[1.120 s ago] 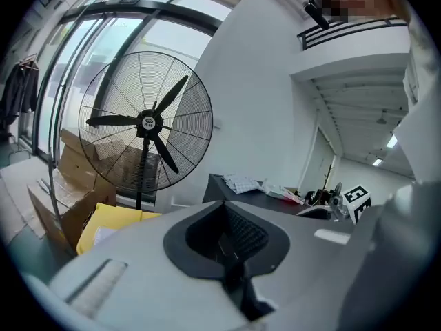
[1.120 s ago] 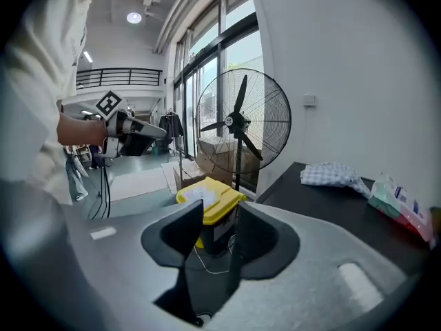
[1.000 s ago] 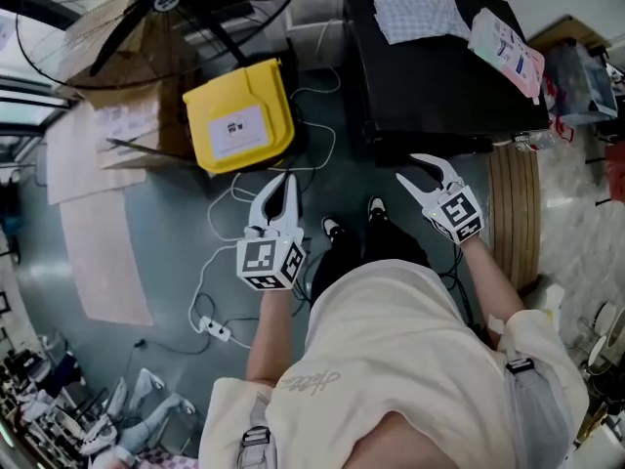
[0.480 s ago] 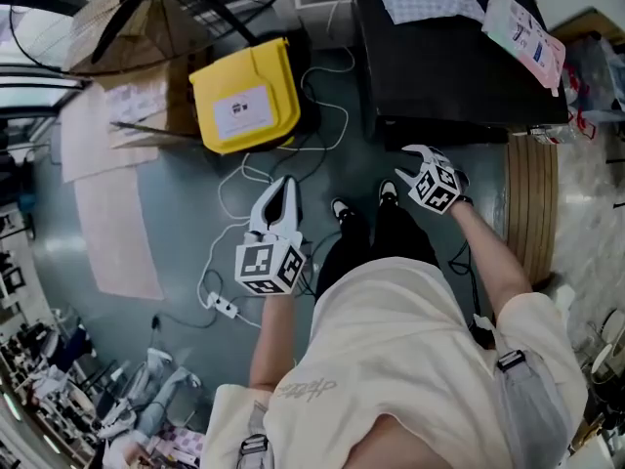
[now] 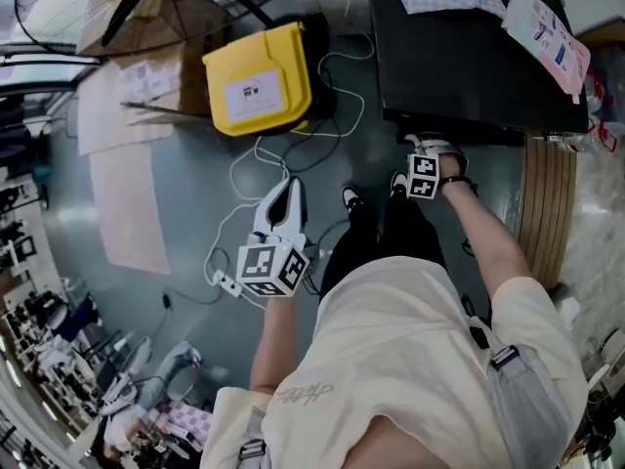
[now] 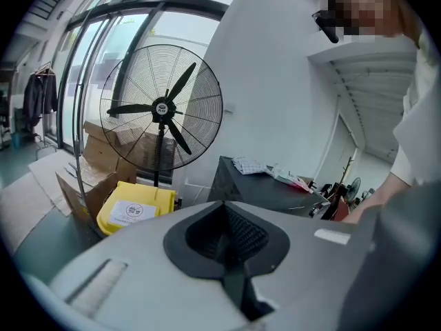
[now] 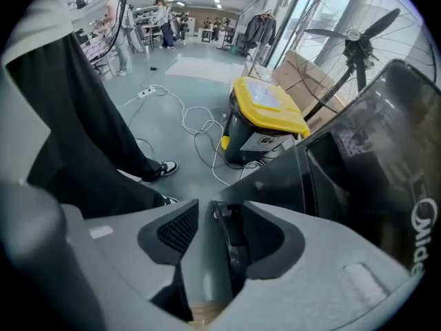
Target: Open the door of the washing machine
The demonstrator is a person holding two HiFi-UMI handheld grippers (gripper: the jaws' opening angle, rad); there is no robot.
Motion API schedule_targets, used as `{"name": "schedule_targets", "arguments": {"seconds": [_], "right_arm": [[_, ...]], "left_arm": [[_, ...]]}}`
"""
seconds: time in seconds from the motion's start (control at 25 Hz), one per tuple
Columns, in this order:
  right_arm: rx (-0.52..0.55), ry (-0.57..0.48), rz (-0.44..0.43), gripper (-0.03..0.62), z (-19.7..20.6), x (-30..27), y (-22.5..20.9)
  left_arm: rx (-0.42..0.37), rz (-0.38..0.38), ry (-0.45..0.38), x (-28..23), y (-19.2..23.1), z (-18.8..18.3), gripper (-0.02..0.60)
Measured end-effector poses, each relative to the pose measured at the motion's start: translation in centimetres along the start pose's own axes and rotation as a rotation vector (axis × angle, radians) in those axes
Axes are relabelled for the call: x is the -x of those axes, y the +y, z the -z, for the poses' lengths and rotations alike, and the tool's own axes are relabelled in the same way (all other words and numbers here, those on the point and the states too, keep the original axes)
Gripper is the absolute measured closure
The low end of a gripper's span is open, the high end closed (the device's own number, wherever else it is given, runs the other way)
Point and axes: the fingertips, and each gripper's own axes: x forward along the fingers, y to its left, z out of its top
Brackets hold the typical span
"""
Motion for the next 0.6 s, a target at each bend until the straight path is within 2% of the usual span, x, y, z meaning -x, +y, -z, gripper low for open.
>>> {"name": "schedule_targets", "arguments": {"seconds": [0.32, 0.56, 0.6], "right_arm": [[0.108, 0.131, -0.085, 0.389, 1.8, -3.9, 1.4], [0.103, 0.206, -0.125, 0.393, 3.6, -5.0, 2.0], [0.110, 0.209, -0.125, 0.411, 3.7, -5.0, 2.1]], "left_arm": [[0.031, -0.075, -0.007, 0.8, -0.1, 0.2, 0.563], [0.058, -0.117, -0.011, 1.0, 0.2, 0.7, 0.563], [0.061, -0.120, -0.010, 1.0, 0.2, 0.8, 0.563]]}}
